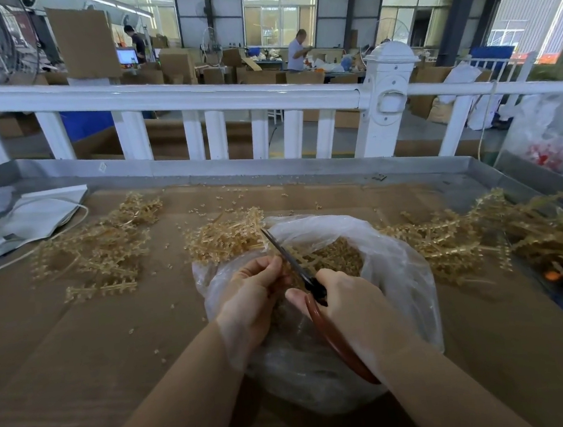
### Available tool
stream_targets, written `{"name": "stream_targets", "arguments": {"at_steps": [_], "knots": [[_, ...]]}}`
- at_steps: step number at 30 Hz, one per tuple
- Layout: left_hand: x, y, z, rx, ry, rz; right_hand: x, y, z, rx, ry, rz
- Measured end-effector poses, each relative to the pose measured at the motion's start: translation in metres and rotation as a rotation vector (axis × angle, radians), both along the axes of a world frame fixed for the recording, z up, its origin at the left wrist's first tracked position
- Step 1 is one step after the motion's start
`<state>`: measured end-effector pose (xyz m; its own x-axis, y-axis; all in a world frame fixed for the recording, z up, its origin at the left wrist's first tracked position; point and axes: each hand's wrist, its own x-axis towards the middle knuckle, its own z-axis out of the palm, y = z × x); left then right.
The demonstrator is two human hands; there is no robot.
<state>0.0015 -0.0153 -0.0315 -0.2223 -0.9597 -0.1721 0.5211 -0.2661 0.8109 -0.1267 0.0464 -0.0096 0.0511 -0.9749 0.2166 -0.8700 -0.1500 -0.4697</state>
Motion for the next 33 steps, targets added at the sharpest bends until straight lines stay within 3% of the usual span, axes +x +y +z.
{"name": "stream_targets", "arguments": {"at_steps": [9,16,22,28,33], "knots": [[-0.002,0.004,0.005,0.044,-0.018,-0.002,0.001,-0.006,-0.006,-0.05,0.002,-0.028],[-0.007,0.005,0.004,0.084,-0.047,0.152,-0.002,-0.003,-0.007,-0.165,0.0,-0.138],[-0.007,0.005,0.005,0.108,-0.093,0.276,-0.006,0.003,-0.004,-0.069,0.049,-0.228],[-0.001,0.005,0.028,0.032,-0.153,0.358,-0.003,0.004,0.004,0.126,0.14,-0.216],[0.004,0.008,0.04,-0.106,-0.261,0.366,0.004,0.007,0.019,0.085,0.413,-0.213]]}}
